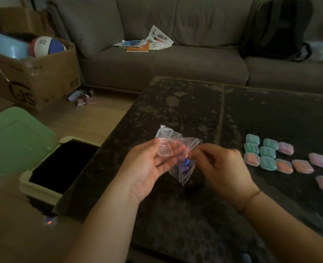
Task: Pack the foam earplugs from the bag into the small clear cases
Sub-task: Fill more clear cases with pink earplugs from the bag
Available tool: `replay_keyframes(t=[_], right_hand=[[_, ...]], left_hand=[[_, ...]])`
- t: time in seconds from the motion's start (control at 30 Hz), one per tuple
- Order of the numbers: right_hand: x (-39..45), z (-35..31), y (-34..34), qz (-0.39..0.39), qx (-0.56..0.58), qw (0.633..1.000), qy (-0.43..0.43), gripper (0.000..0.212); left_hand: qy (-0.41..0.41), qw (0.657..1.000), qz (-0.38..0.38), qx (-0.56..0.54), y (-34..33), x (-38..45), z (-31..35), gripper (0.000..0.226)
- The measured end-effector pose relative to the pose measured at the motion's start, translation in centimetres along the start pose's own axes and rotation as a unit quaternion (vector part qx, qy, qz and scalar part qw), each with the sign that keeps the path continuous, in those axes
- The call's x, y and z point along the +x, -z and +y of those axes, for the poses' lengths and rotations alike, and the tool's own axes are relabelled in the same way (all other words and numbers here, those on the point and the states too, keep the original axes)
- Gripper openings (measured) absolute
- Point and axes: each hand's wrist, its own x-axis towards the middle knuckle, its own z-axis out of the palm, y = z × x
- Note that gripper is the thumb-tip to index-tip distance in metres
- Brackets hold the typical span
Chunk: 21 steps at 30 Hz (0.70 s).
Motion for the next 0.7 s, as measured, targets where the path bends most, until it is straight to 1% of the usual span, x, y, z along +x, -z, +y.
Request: replay_keyframes(t=[0.03, 0.1, 0.13, 0.17, 0.23, 0.4, 0.53, 0.63, 0.7], right_hand=[[-0.4, -0.5, 0.8, 0.013, 0.074, 0.997, -0.017, 0.011], [-0.7, -1.7, 2.1, -0.001, 0.187, 0.981, -0.051, 0.01], [-0.7, -2.0, 2.5, -0.017, 0.213, 0.975, -0.065, 0.01], [-0.5, -2.2, 2.8, -0.027, 0.216, 0.973, -0.071, 0.012], [-0.2, -2.2, 2.8, -0.034, 0.178, 0.981, -0.074, 0.018], [-0.2, -1.2, 2.2, -0.045, 0.07, 0.991, -0.102, 0.024], [-0.2, -1.1, 2.2, -0.003, 0.01, 0.995, -0.096, 0.03], [-0.3, -1.3, 2.0, 0.018, -0.005, 0.997, -0.077, 0.036], [-0.3, -1.3, 1.8, 0.033, 0.014, 0.997, -0.067, 0.034]], left_hand=[[0.003, 1.0, -0.01, 0.003, -0.2, -0.1, -0.2, 0.034], [0.011, 1.0, -0.021, 0.014, -0.9, -0.2, -0.9, 0.033], [0.017, 0.999, -0.03, 0.017, -1.3, -0.3, -1.3, 0.032], [0.023, 0.999, -0.039, 0.015, -1.7, -0.4, -1.6, 0.031], [0.038, 0.998, -0.059, 0.001, -2.4, -0.7, -2.2, 0.03], [0.067, 0.991, -0.096, -0.057, -3.2, -0.9, -2.5, 0.033], [0.077, 0.988, -0.106, -0.077, -3.3, -1.0, -2.7, 0.033], [0.09, 0.986, -0.104, -0.094, -3.0, -1.0, -2.9, 0.034], [0.086, 0.986, -0.105, -0.092, -2.7, -0.9, -2.7, 0.033]])
